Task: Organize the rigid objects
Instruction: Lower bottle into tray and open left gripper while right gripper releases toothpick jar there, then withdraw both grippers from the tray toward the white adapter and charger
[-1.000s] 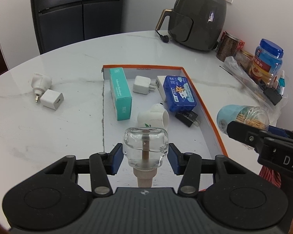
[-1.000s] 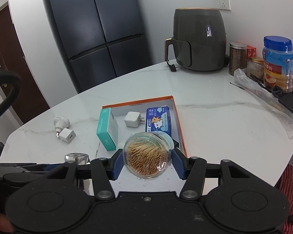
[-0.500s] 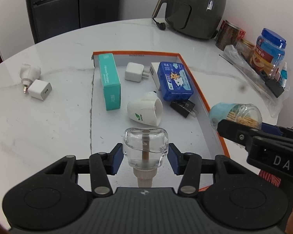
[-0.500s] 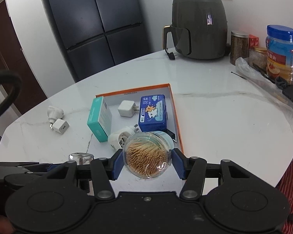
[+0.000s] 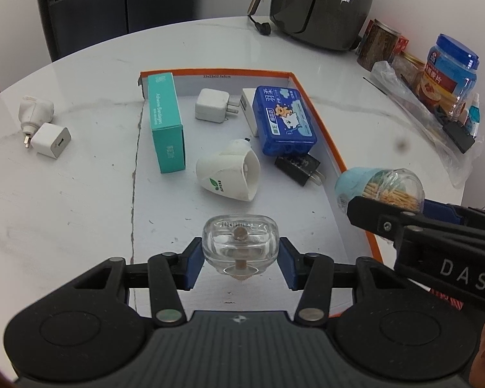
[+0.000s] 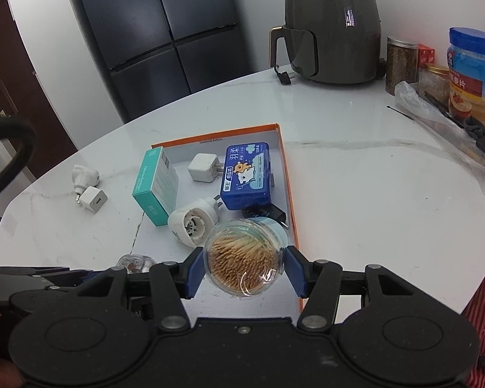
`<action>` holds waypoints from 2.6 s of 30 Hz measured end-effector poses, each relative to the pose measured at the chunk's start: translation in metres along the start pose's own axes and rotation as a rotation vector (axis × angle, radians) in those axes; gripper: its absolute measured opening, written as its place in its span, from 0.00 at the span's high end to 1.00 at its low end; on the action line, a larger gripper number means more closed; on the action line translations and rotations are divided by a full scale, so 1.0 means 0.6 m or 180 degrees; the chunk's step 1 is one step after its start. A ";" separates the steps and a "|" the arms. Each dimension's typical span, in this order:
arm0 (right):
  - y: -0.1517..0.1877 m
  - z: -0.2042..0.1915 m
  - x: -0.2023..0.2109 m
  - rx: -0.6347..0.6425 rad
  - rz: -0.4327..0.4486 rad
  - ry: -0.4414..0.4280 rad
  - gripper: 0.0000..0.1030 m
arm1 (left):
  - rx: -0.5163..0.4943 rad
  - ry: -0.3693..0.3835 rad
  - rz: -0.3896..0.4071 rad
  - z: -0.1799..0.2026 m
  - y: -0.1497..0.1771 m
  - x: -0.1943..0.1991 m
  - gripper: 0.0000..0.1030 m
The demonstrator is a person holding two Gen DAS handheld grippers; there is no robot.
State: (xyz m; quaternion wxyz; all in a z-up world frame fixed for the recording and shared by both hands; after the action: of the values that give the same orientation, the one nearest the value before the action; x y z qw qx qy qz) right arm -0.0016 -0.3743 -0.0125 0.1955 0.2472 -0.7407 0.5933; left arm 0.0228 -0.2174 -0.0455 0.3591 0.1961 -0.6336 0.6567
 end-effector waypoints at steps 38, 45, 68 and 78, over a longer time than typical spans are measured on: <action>-0.026 -0.041 0.009 0.0028 0.0241 -0.0073 0.34 | 0.0306 0.0021 0.0175 -0.059 -0.014 0.023 0.38; -0.023 -0.111 -0.005 0.0192 0.0203 -0.0282 0.32 | 0.0481 -0.0212 0.0281 -0.129 -0.022 0.052 0.36; -0.007 -0.306 -0.075 0.0549 0.0002 -0.0776 0.31 | 0.0858 -0.0731 0.0356 -0.330 -0.017 0.102 0.34; 0.012 -0.344 -0.107 0.0539 -0.0105 -0.0763 0.30 | 0.0814 -0.0817 0.0368 -0.419 -0.068 0.049 0.22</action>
State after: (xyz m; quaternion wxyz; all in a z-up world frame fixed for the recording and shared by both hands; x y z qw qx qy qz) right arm 0.0448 -0.1634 -0.0100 0.0938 0.3440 -0.7019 0.6166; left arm 0.0822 0.0314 -0.0264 0.2092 0.2856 -0.5957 0.7210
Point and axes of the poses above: each gripper's, at about its wrist camera, not at the fingertips, and x roughly against the way its jaws point, z to its right, y to its underside, the point moved 3 cm from there along -x, roughly the way its jaws point, and after that the axes turned 12 degrees about z, right-handed, at the moved point
